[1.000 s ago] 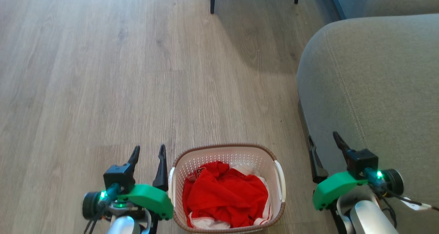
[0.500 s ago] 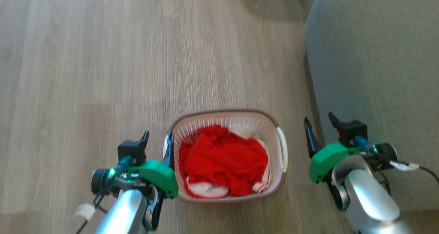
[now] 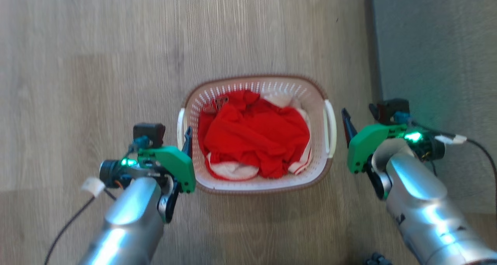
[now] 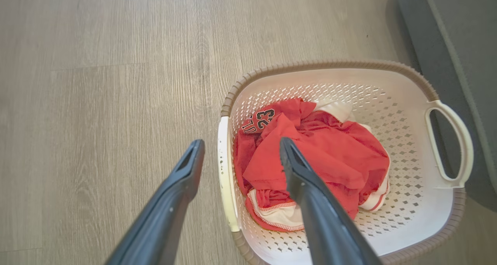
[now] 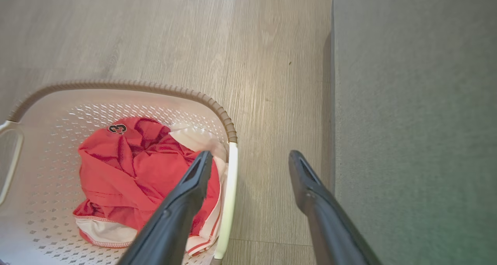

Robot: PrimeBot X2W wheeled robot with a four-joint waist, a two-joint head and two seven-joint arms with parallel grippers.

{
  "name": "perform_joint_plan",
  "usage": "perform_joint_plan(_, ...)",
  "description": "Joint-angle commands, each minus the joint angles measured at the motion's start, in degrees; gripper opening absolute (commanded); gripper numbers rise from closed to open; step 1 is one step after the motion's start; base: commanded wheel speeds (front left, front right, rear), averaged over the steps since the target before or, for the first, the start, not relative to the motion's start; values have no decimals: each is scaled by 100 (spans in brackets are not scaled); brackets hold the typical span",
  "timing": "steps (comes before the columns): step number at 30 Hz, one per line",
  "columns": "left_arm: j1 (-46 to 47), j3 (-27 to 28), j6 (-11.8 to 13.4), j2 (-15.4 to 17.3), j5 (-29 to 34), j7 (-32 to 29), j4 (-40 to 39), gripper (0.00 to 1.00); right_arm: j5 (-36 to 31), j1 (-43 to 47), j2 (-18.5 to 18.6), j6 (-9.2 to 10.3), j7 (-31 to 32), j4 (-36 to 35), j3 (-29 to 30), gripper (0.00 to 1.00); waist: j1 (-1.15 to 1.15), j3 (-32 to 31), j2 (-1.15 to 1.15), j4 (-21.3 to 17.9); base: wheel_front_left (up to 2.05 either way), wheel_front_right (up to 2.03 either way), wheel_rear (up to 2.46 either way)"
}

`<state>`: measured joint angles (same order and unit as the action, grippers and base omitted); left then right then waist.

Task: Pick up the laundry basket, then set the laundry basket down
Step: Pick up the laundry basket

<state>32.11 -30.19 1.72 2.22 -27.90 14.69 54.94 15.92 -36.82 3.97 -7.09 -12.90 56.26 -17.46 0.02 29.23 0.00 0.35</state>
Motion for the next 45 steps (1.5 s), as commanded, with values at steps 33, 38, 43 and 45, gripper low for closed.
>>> perform_joint_plan(33, 2110, -1907, -141, 65, -1536, -1316, 1523, 100, 1423, -1589, -109, -40, 976, 1230, -1472, 100, -2, 2087, 0, 85, 0, 0, 0)
perform_joint_plan(38, 2220, -2079, -172, 65, -1672, -1472, 1529, 100, 1577, -1674, -109, -40, 1014, 1239, -1610, 100, -2, 2198, 0, 97, 0, 0, 0)
perform_joint_plan(43, 2300, -2229, -177, 65, -1757, -1609, 1530, 100, 1570, -1737, -109, -40, 1018, 1274, -1806, 100, -2, 2290, 0, 112, 0, 0, 0)
perform_joint_plan(45, 2333, -2304, -158, 65, -1779, -1590, 1528, 100, 1640, -1751, -109, -40, 1021, 1292, -1831, 100, -2, 2314, 0, 122, 0, 0, 0)
